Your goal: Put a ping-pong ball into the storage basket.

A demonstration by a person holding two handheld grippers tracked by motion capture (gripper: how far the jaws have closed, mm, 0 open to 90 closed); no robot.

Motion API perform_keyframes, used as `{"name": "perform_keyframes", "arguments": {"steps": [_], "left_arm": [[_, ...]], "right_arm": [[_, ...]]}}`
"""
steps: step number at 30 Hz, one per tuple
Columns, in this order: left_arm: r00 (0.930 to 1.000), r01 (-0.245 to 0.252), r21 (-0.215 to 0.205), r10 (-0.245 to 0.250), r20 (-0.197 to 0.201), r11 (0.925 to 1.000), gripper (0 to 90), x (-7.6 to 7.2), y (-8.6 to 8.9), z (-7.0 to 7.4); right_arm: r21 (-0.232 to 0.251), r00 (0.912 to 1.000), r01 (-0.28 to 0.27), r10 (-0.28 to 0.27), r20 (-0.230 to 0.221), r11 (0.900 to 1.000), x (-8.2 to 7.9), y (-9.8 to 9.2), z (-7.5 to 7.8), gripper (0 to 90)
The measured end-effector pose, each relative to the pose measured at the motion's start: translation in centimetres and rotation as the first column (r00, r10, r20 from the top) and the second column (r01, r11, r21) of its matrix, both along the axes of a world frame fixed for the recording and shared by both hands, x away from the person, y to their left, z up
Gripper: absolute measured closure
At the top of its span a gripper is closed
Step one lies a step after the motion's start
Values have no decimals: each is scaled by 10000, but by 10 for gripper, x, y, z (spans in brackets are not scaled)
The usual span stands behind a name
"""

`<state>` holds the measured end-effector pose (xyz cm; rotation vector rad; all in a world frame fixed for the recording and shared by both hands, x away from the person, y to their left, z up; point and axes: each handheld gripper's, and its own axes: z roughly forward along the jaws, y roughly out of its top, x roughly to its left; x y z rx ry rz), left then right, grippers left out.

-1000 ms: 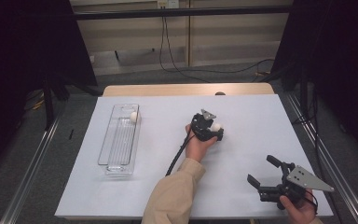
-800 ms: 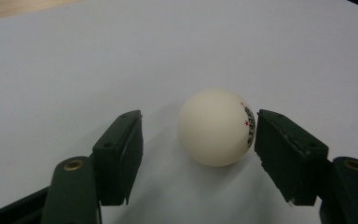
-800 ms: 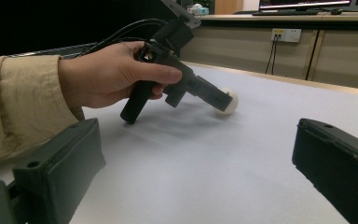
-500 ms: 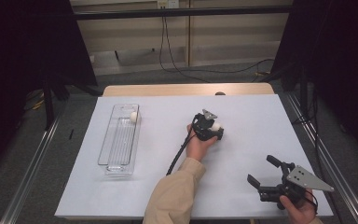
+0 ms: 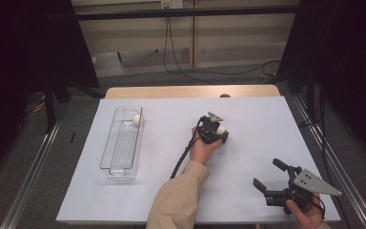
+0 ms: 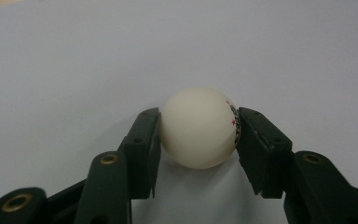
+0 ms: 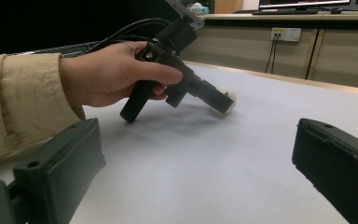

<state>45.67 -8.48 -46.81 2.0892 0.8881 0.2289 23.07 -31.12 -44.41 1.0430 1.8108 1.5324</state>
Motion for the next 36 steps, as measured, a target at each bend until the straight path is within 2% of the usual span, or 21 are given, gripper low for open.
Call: {"name": "perform_keyframes", "arguments": {"steps": [3,6,8,22,36], "left_arm": [[9999,14,-219,-18,-171,9998,510,-2,2,2],[9995,147,-104,-150,-294,9998,510,-5,4,4],[9992,144,-177,-151,-368,9997,511,-6,7,5],[9983,-39,-312,21,-587,9995,511,-13,30,8],[9977,-173,-370,148,-661,9992,511,-21,43,15]], "right_arm": [[-34,10000,15,-15,23,10000,0,-1,0,11],[-34,10000,18,-18,12,10000,-1,-1,0,11],[-18,10000,11,-11,29,10000,-1,0,0,11],[-33,10000,3,-3,11,10000,0,2,0,11],[-37,10000,-4,4,44,10000,0,1,0,11]]}}
